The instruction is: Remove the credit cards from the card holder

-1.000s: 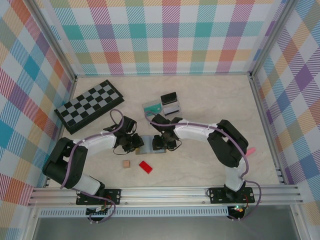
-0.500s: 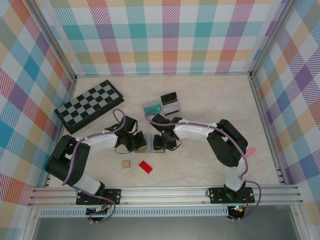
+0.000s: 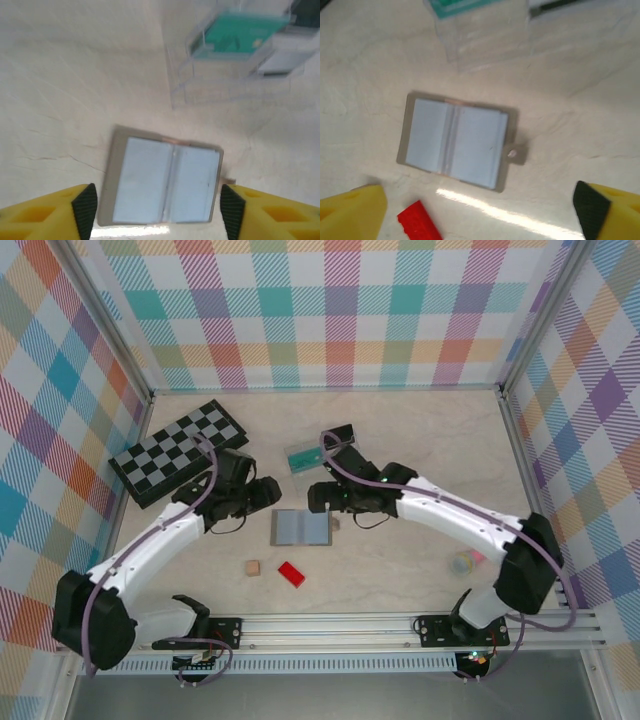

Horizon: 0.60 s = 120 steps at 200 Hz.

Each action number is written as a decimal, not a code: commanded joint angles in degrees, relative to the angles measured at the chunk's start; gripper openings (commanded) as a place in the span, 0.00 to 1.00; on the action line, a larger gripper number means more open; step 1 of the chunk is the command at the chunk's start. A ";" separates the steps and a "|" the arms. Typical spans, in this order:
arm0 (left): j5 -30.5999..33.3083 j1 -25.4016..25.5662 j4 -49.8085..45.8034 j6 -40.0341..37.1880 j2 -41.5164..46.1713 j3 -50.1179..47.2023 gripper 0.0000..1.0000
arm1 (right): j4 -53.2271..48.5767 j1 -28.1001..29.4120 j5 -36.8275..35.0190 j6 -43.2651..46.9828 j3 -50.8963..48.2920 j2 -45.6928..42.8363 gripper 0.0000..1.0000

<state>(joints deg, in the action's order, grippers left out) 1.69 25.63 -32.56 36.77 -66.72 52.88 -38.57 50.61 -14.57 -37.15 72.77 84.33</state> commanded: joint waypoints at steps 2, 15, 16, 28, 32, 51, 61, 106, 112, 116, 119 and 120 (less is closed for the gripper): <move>12.79 -2.01 -6.12 -4.03 4.18 3.14 0.77 | -2.06 -1.81 -12.94 5.33 -1.11 -5.30 1.00; 18.25 -2.41 -5.78 -5.48 6.22 3.70 0.82 | -1.77 -3.68 -16.79 7.80 -1.76 -7.91 1.00; 18.65 -2.42 -5.69 -5.66 6.37 3.66 0.82 | -1.73 -3.81 -17.02 7.93 -1.85 -8.15 1.00; 22.96 -2.90 -4.35 -7.74 8.20 3.20 0.86 | -0.75 -5.76 -20.74 9.98 -2.94 -10.07 1.00; 23.90 -3.02 -3.22 -8.94 8.78 2.67 0.88 | -0.32 -6.43 -21.97 10.48 -3.34 -10.62 1.00; 29.59 -3.37 0.93 -12.36 11.63 -0.56 1.00 | 1.61 -10.50 -28.06 10.97 -6.04 -12.30 1.00; 32.38 -3.54 3.26 -13.45 12.78 -2.89 1.00 | 2.35 -12.97 -29.79 10.87 -7.53 -12.78 1.00; 37.17 -4.71 16.01 -19.65 14.66 -14.15 1.00 | 17.08 -22.68 -31.95 17.62 -20.37 -18.72 1.00; 37.46 -4.86 20.32 -21.11 14.81 -16.37 1.00 | 20.01 -23.74 -31.99 19.54 -22.76 -19.81 1.00; 37.68 -4.96 22.25 -22.06 15.02 -17.92 1.00 | 22.20 -24.39 -31.93 20.91 -24.51 -20.61 1.00; 37.90 -5.08 23.90 -22.51 15.18 -18.93 1.00 | 23.96 -24.87 -31.78 21.83 -25.73 -21.29 1.00; 37.97 -5.12 24.14 -22.65 15.20 -19.34 1.00 | 24.50 -24.99 -31.72 22.33 -26.35 -21.48 1.00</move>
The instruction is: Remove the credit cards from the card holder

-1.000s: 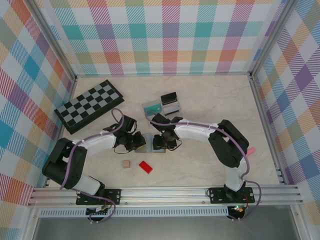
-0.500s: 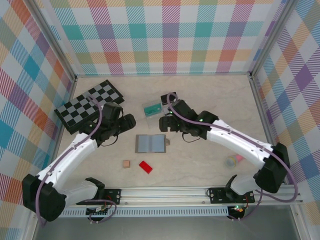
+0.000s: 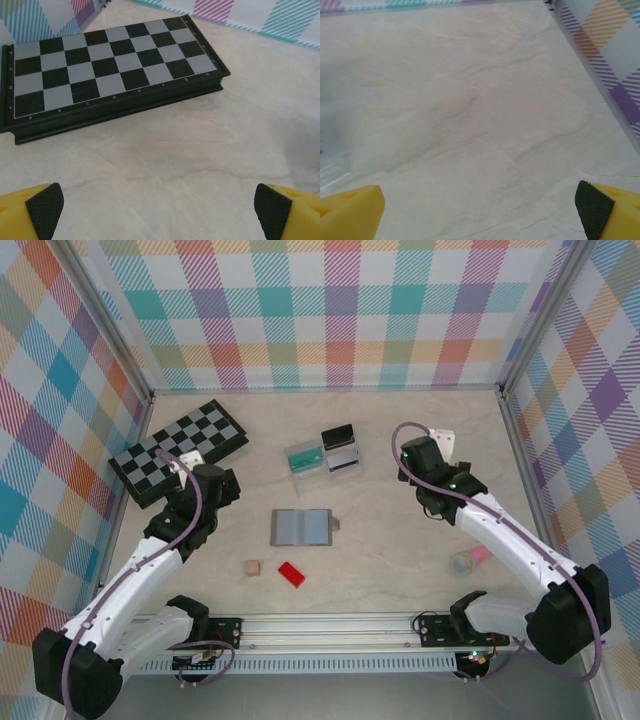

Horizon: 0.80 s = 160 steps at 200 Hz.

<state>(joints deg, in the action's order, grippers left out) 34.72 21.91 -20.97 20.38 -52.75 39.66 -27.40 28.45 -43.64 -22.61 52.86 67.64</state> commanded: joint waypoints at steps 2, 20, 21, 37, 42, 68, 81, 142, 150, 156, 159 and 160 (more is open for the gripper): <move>5.06 -1.53 13.44 -6.46 1.35 -6.86 1.00 | 14.76 -3.15 -2.59 8.60 -7.40 -5.21 1.00; 5.04 -3.43 17.95 -6.88 1.94 -11.09 1.00 | 25.11 -5.25 0.58 14.58 -16.05 -8.98 1.00; 4.98 -3.53 18.27 -6.95 1.90 -11.31 1.00 | 25.28 -5.42 0.80 14.68 -16.31 -9.08 1.00; 2.97 -6.39 23.25 -8.55 1.08 -14.79 1.00 | 25.44 -8.34 1.23 13.10 -19.02 -9.80 1.00; 1.74 -7.41 25.07 -9.30 0.60 -15.67 1.00 | 26.01 -9.36 1.19 12.79 -19.93 -9.80 1.00; -6.42 -12.86 37.07 -12.51 -3.16 -20.38 1.00 | 36.04 -13.17 1.89 13.69 -26.27 -8.92 1.00; -11.54 -14.61 42.83 -14.77 -5.69 -21.72 1.00 | 41.09 -14.63 2.60 15.08 -28.65 -6.79 1.00; -25.89 -17.74 66.04 -20.51 -20.72 -23.56 1.00 | 55.88 -20.12 14.02 19.30 -31.40 3.37 1.00; -27.36 -17.84 67.36 -21.06 -22.60 -23.10 1.00 | 58.76 -20.89 16.27 20.32 -31.76 4.60 1.00; -28.42 -17.91 68.36 -21.39 -23.72 -22.92 1.00 | 59.90 -21.49 17.96 20.52 -31.65 5.29 1.00; -29.00 -18.02 68.91 -21.71 -24.47 -22.76 1.00 | 60.71 -21.88 18.98 20.69 -31.72 5.58 1.00; -29.18 -18.03 69.20 -21.75 -24.66 -22.77 1.00 | 60.97 -21.95 19.31 20.77 -31.74 5.67 1.00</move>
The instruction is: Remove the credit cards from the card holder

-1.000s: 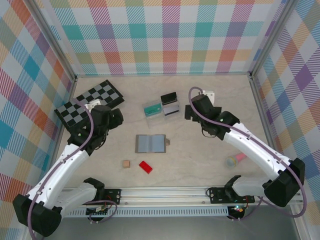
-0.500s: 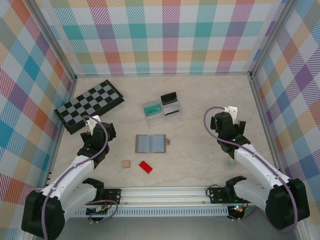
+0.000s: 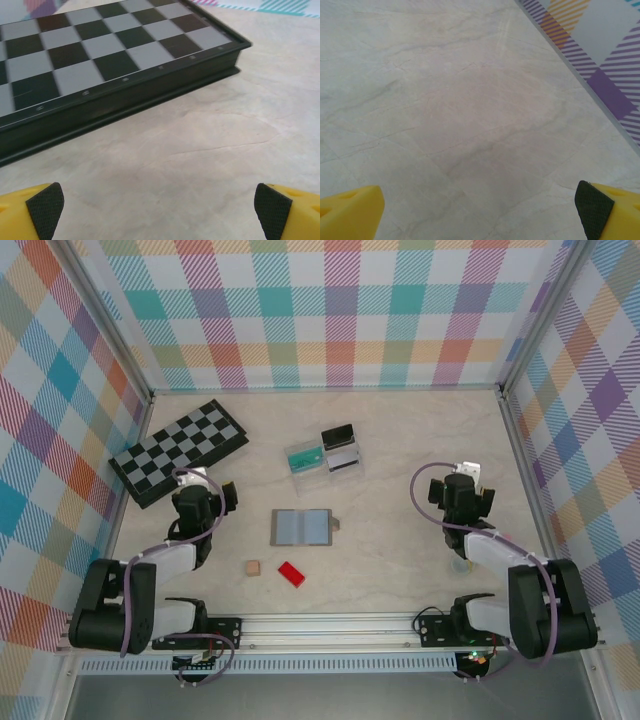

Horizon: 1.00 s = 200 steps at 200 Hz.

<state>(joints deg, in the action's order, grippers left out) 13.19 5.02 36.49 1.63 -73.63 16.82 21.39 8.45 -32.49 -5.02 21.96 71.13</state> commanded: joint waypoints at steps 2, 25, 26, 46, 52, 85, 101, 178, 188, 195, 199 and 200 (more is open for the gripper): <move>-7.89 -1.12 12.30 -3.07 -4.26 0.13 1.00 | 12.74 -2.17 9.01 3.35 -0.97 2.28 1.00; -12.13 -1.99 16.04 -3.54 -9.69 1.13 1.00 | 17.13 -4.74 17.30 3.63 -1.39 3.51 1.00; -12.27 -2.01 16.14 -3.59 -9.91 1.08 1.00 | 17.29 -4.88 17.60 3.71 -1.39 3.58 1.00; -12.92 -2.27 21.25 -3.65 -13.12 -0.13 1.00 | 18.16 -5.72 22.04 3.99 -0.52 5.09 1.00; -13.14 -2.24 21.46 -3.69 -13.46 -0.01 1.00 | 18.27 -5.79 22.99 4.04 -0.34 5.47 1.00; -13.60 -2.29 21.69 -3.67 -15.40 0.75 1.00 | 24.48 -5.83 26.41 4.27 -0.28 11.50 1.00; -14.05 -2.28 20.72 -3.91 -15.23 1.02 1.00 | 25.11 -5.86 26.69 4.31 0.74 14.22 1.00; -11.57 -2.19 9.47 -3.30 -16.22 7.55 1.00 | 25.63 -5.99 26.70 4.14 1.25 16.14 1.00; -11.56 -2.20 9.55 -3.36 -16.20 7.53 1.00 | 25.55 -6.11 26.78 3.98 1.33 16.14 1.00; -11.65 -2.20 9.56 -3.38 -16.12 7.50 1.00 | 25.54 -6.10 26.79 4.04 1.34 16.14 1.00; -11.68 -2.20 9.60 -3.42 -16.11 7.46 1.00 | 25.54 -6.13 26.86 4.02 1.34 16.13 1.00; -11.64 -2.20 9.58 -3.36 -16.11 7.45 1.00 | 25.54 -6.10 26.86 4.04 1.34 16.14 1.00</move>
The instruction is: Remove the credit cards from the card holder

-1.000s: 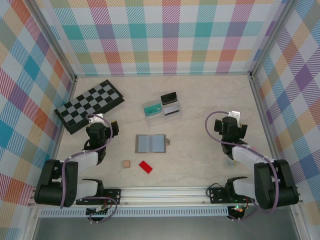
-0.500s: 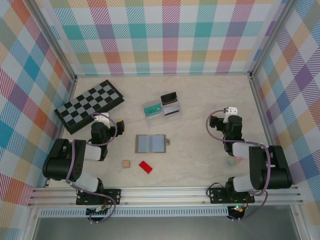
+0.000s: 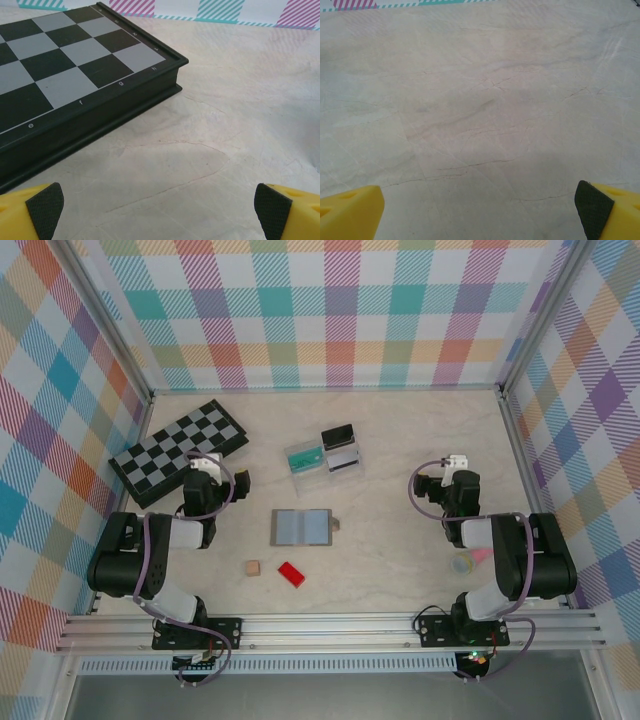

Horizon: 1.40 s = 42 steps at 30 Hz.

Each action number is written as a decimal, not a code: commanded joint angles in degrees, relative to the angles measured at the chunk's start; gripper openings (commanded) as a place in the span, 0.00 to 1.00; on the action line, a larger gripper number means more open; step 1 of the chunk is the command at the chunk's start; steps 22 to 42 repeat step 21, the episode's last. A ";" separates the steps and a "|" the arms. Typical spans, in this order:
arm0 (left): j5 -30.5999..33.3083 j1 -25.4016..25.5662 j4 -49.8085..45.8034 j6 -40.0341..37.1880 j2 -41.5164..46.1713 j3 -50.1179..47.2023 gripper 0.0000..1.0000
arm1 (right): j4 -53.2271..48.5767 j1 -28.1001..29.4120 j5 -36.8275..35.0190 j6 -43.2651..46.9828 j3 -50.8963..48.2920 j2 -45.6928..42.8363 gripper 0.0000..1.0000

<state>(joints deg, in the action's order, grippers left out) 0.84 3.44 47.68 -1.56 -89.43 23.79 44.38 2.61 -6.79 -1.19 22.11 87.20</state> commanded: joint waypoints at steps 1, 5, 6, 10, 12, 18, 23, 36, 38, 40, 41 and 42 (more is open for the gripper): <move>0.68 -0.63 -1.62 -0.14 -0.35 0.47 1.00 | 2.55 -0.25 1.16 0.22 1.18 0.07 1.00; 0.66 -0.62 -1.71 -0.20 -0.31 0.51 1.00 | 2.38 -0.47 1.28 0.14 1.27 0.16 1.00; 0.70 -0.64 -1.71 -0.20 -0.35 0.55 1.00 | 2.33 -0.42 1.34 0.09 1.27 0.14 1.00; 0.70 -0.54 -1.88 -0.22 -0.41 0.64 1.00 | 2.25 -0.55 1.42 0.05 1.27 0.16 1.00; 0.78 -0.54 -1.98 -0.32 -0.40 0.73 1.00 | 2.28 -0.51 1.44 0.06 1.27 0.16 1.00; 1.04 -0.45 -2.07 -0.35 -0.48 0.79 1.00 | 2.17 -0.59 1.60 -0.12 1.36 0.17 1.00; 0.92 -0.45 -2.07 -0.32 -0.49 0.73 1.00 | 2.41 -0.59 1.57 -0.05 1.27 0.17 1.00; 0.92 -0.45 -2.07 -0.32 -0.49 0.73 1.00 | 2.41 -0.59 1.57 -0.05 1.27 0.17 1.00; 0.92 -0.45 -2.07 -0.32 -0.49 0.73 1.00 | 2.41 -0.59 1.57 -0.05 1.27 0.17 1.00; 0.92 -0.45 -2.07 -0.32 -0.49 0.73 1.00 | 2.41 -0.59 1.57 -0.05 1.27 0.17 1.00; 0.92 -0.45 -2.07 -0.32 -0.49 0.73 1.00 | 2.41 -0.59 1.57 -0.05 1.27 0.17 1.00; 0.92 -0.45 -2.07 -0.32 -0.49 0.73 1.00 | 2.41 -0.59 1.57 -0.05 1.27 0.17 1.00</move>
